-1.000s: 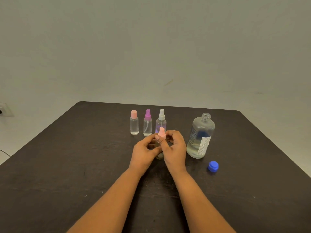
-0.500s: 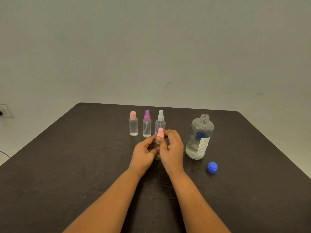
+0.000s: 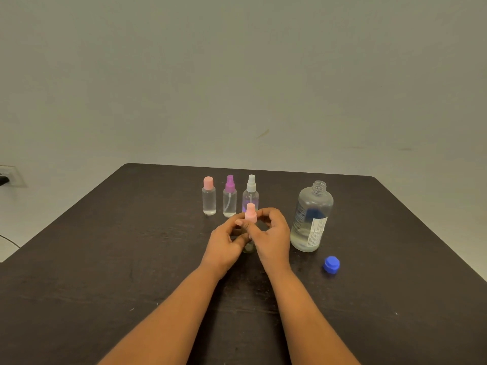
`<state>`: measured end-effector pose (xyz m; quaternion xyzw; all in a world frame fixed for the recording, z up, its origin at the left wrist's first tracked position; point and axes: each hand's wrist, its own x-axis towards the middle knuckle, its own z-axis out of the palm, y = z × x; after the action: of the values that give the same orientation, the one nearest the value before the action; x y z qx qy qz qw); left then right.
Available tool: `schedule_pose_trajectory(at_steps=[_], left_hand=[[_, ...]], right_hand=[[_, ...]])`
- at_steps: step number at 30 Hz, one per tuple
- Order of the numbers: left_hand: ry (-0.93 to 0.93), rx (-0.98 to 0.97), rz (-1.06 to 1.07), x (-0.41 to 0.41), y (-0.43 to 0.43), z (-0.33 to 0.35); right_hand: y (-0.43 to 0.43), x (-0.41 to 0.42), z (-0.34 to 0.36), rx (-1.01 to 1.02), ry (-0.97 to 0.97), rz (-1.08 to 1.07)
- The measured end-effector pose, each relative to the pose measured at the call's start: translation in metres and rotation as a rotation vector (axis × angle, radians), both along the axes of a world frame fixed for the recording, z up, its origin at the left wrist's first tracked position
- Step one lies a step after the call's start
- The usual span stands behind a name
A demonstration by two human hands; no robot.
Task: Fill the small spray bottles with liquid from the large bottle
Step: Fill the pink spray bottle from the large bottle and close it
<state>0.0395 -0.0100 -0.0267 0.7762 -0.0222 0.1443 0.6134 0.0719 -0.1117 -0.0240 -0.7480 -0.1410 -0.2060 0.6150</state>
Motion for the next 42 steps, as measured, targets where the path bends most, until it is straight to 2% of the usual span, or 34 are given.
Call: schedule_pose_trajectory(at_steps=[8, 14, 18, 23, 27, 33, 38, 42], left_hand=[[0.003, 0.005, -0.029, -0.0018, -0.0001, 0.003], [0.013, -0.02, -0.029, -0.0006, -0.0008, 0.0015], [0.03, 0.001, -0.005, 0.0006, 0.0005, -0.0005], [0.016, -0.01, -0.028, -0.0004, 0.0002, 0.0012], [0.014, -0.026, -0.035, -0.0004, 0.0001, 0.0007], [0.009, -0.011, -0.028, 0.0006, 0.0009, -0.0012], [0.018, 0.01, -0.016, 0.0003, 0.0008, -0.0002], [0.007, 0.01, -0.022, 0.0007, 0.0007, -0.0008]], right_hand=[[0.0043, -0.0007, 0.0021, -0.103, -0.159, 0.028], [0.0003, -0.0019, 0.0019, -0.031, -0.067, 0.162], [-0.0004, -0.0005, -0.0006, 0.059, 0.038, 0.126], [0.0007, 0.0, 0.0003, -0.003, 0.0, 0.055], [-0.0016, 0.0002, 0.0007, -0.096, -0.108, 0.071], [-0.0006, -0.0027, -0.0005, 0.028, -0.016, 0.2], [-0.0008, -0.0013, 0.0006, 0.052, 0.015, 0.104], [-0.0008, 0.0008, -0.0024, 0.02, -0.02, 0.119]])
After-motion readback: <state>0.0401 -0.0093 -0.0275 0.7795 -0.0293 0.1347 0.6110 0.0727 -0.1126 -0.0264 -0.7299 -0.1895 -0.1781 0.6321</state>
